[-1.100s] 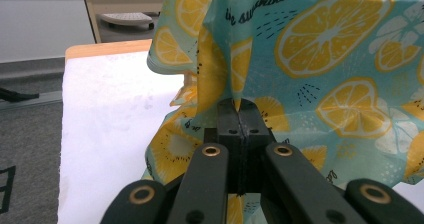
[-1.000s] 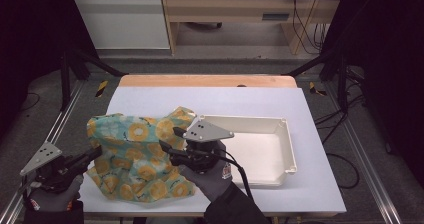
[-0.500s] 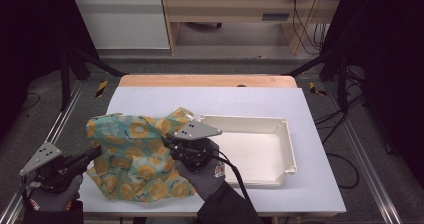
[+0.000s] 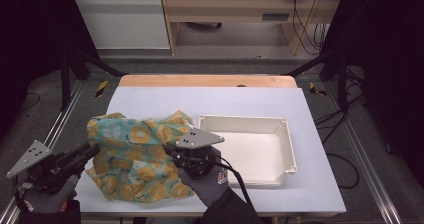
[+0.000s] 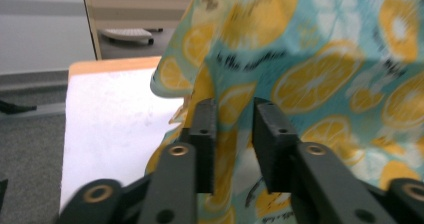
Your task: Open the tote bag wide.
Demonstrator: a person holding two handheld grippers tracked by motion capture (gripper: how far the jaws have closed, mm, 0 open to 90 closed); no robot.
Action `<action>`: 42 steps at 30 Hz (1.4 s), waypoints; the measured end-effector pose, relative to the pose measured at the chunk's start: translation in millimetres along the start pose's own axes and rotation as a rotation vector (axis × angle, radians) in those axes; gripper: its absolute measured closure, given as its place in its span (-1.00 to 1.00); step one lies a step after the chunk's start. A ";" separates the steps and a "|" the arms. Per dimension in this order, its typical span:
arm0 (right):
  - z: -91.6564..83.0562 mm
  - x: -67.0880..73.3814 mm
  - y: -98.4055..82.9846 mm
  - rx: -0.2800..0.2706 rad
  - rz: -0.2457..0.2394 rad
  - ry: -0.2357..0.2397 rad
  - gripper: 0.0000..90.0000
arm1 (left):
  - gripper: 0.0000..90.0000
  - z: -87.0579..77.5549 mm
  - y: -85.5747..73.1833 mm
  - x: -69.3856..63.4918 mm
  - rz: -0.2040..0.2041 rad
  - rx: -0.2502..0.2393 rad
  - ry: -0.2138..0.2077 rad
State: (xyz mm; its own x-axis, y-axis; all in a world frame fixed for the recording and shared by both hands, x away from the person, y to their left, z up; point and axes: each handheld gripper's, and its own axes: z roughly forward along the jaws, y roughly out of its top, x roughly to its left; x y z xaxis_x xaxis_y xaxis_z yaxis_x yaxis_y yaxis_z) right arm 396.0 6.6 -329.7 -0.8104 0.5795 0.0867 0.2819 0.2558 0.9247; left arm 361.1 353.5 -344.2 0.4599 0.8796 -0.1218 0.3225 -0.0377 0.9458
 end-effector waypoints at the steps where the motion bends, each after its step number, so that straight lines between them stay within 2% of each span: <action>1: 1.9 0.6 -1.7 0.008 0.001 0.005 1.00 | 0.44 -0.9 1.7 -1.2 0.004 -0.007 0.004; 4: 4.9 2.0 -3.6 0.016 -0.001 0.012 1.00 | 0.32 -2.6 8.5 -1.9 0.017 -0.025 0.014; 7: 6.8 2.8 -4.4 0.019 -0.002 0.017 1.00 | 0.31 -2.4 10.9 -0.4 0.017 -0.030 0.008; 9: 8.9 3.3 -5.4 0.019 0.000 0.021 1.00 | 0.55 0.3 10.9 0.6 0.024 -0.011 0.019; 12: 8.6 3.5 -5.6 0.005 -0.006 0.023 1.00 | 0.93 0.7 9.8 0.4 0.026 -0.010 0.027; 15: 5.9 4.6 -4.6 -0.023 -0.013 0.029 1.00 | 1.00 -2.6 9.3 -0.8 0.030 -0.016 0.031; 18: 4.9 5.3 -3.5 -0.030 -0.014 0.035 1.00 | 1.00 -4.3 8.8 -0.9 0.029 -0.013 0.033; 22: 8.8 6.4 -6.4 0.004 -0.022 0.052 1.00 | 1.00 -6.2 3.8 -1.5 0.033 0.003 0.027; 30: 20.2 3.2 -19.0 0.045 0.002 0.055 1.00 | 1.00 8.1 -8.7 0.1 0.029 0.073 0.032; 37: 29.2 1.1 -29.1 0.086 0.016 0.055 0.99 | 1.00 10.3 -10.8 1.2 0.027 0.083 0.028; 42: 23.2 2.5 -28.0 0.071 0.008 0.069 0.92 | 1.00 11.9 -12.7 2.4 0.021 0.089 0.028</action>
State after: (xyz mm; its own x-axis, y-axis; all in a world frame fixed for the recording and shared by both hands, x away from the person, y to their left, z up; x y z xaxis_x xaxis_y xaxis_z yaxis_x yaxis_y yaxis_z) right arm 398.0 18.8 -364.0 -0.8408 0.5275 0.1212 0.3219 0.3073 0.8955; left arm 368.0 350.4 -360.1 0.4442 0.8911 -0.0927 0.3859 -0.0970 0.9174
